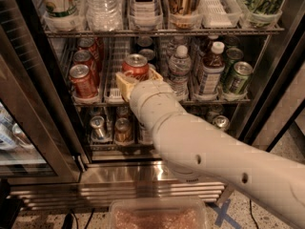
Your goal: Pick coke can from middle shelf of fridge
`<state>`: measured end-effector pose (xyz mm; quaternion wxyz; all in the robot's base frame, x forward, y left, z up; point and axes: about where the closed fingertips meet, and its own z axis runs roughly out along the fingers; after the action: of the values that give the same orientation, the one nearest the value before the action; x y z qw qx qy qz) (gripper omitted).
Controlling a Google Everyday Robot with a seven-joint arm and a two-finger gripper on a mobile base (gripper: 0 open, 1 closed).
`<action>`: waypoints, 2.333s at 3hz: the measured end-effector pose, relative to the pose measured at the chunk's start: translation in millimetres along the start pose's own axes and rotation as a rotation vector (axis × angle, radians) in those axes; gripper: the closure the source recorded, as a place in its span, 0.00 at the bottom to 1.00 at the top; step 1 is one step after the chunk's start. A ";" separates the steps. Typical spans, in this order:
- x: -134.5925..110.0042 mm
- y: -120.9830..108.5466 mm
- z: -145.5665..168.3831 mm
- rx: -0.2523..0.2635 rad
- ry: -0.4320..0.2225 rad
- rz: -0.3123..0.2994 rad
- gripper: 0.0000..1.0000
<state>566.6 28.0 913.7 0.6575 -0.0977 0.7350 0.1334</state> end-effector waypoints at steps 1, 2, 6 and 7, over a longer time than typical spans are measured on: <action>3.3 -20.2 1.7 -0.067 0.061 0.053 1.00; 21.1 -48.6 2.6 -0.172 0.148 0.093 1.00; 27.9 -7.1 -55.9 -0.365 0.242 0.066 1.00; 21.1 -8.3 -74.4 -0.480 0.220 0.115 1.00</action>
Offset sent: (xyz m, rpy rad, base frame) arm -0.0303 0.0125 -0.0348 0.1108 0.3387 0.6512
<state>496.8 -3.2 899.6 0.5233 -0.2226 0.7537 0.3295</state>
